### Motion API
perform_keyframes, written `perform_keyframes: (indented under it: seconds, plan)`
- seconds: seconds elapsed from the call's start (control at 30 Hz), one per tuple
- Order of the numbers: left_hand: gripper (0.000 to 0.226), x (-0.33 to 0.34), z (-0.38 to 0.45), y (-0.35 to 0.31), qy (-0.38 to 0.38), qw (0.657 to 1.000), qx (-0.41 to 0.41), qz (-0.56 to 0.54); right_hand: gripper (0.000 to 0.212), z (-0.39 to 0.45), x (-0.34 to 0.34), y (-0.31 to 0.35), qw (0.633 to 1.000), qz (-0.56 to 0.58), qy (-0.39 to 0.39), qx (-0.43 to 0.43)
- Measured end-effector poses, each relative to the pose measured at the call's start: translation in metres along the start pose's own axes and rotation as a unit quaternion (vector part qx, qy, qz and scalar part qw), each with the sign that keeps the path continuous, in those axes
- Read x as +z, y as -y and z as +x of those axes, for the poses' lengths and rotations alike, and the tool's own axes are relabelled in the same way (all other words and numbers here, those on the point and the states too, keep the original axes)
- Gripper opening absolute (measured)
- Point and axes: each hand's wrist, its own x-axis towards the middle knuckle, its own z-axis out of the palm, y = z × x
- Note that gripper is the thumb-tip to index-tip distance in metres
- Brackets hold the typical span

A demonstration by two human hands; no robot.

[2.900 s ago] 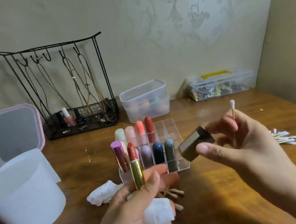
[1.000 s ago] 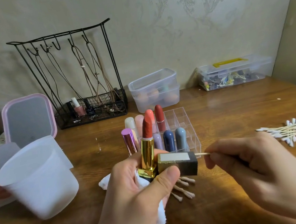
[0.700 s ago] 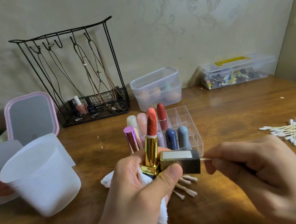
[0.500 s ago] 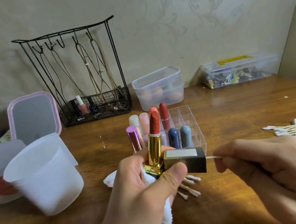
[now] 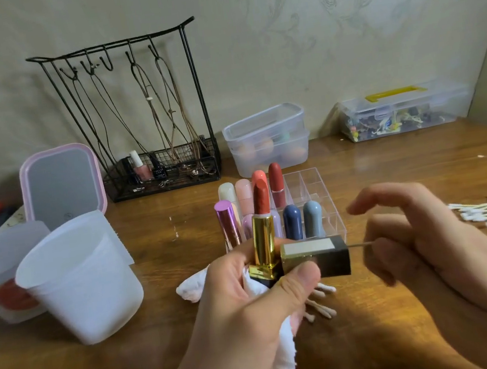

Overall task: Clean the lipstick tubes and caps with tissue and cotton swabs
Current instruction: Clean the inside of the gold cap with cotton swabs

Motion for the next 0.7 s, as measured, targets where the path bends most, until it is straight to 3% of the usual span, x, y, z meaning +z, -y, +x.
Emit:
perform_keyframes:
  seconds: [0.17,0.3,0.47,0.7]
  plan:
    - [0.023,0.002,0.0,-0.001,0.026,0.998,0.004,-0.06,0.005,0.003,0.001,-0.01,0.994,0.058,-0.038,0.088]
    - [0.024,0.0,0.003,0.002,0.017,0.998,0.013,-0.067,0.027,0.005,-0.004,-0.005,0.975,0.182,-0.068,0.11]
    - [0.025,0.002,0.002,0.001,0.019,0.998,0.017,-0.063,0.04,0.009,-0.012,-0.002,0.928,0.339,-0.056,0.143]
    - [0.035,0.004,-0.001,0.008,-0.031,0.998,0.048,0.037,0.043,0.004,-0.004,0.006,0.92,0.341,-0.075,0.181]
